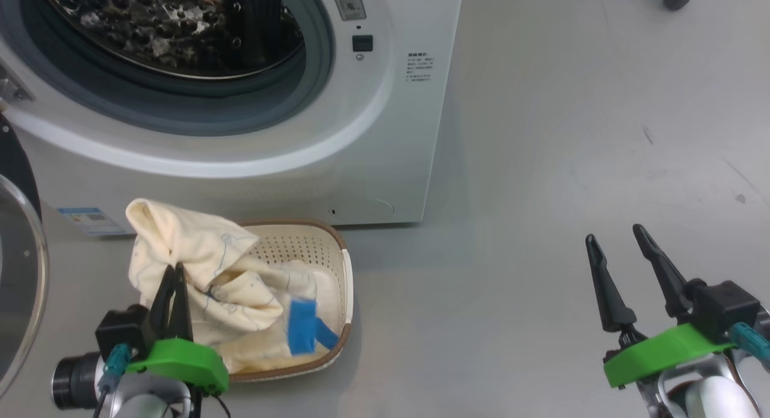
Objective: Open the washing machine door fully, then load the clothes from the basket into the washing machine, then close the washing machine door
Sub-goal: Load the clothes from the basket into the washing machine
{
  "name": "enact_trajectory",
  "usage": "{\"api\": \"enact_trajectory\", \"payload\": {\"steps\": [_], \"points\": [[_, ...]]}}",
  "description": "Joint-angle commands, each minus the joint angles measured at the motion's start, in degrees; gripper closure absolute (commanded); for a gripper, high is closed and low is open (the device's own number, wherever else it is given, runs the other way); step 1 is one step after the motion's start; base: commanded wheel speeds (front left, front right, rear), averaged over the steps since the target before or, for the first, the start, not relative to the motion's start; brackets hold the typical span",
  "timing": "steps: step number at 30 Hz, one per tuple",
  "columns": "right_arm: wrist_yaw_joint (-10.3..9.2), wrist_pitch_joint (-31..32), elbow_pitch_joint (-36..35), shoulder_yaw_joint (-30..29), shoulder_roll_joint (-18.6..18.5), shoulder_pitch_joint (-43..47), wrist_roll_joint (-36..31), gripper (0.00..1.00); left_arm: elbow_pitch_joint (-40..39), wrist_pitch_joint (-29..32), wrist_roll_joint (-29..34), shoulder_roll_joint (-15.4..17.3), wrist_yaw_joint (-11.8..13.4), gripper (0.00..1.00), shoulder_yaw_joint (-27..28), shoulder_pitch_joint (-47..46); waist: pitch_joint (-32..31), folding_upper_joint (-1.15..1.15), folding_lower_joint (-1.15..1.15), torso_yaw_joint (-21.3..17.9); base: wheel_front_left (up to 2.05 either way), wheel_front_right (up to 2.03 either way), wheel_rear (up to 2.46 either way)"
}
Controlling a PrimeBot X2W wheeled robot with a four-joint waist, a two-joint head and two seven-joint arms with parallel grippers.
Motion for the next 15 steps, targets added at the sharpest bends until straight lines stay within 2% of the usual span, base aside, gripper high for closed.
{"api": "enact_trajectory", "payload": {"steps": [1,15], "points": [[-0.16,0.4,-2.4,0.8,-0.6,-0.1,-0.5,0.0,-3.0,-0.2,0.8,2.0,0.6,1.0,2.0,-0.4,-2.3,0.0,0.01,0.5,0.0,0.0,0.0],[-0.16,3.1,-6.2,0.7,-0.6,4.5,-0.4,0.0,-11.8,3.4,0.9,3.1,3.3,1.0,1.0,6.0,-7.1,0.0,0.01,1.4,0.0,0.0,0.0]]}}
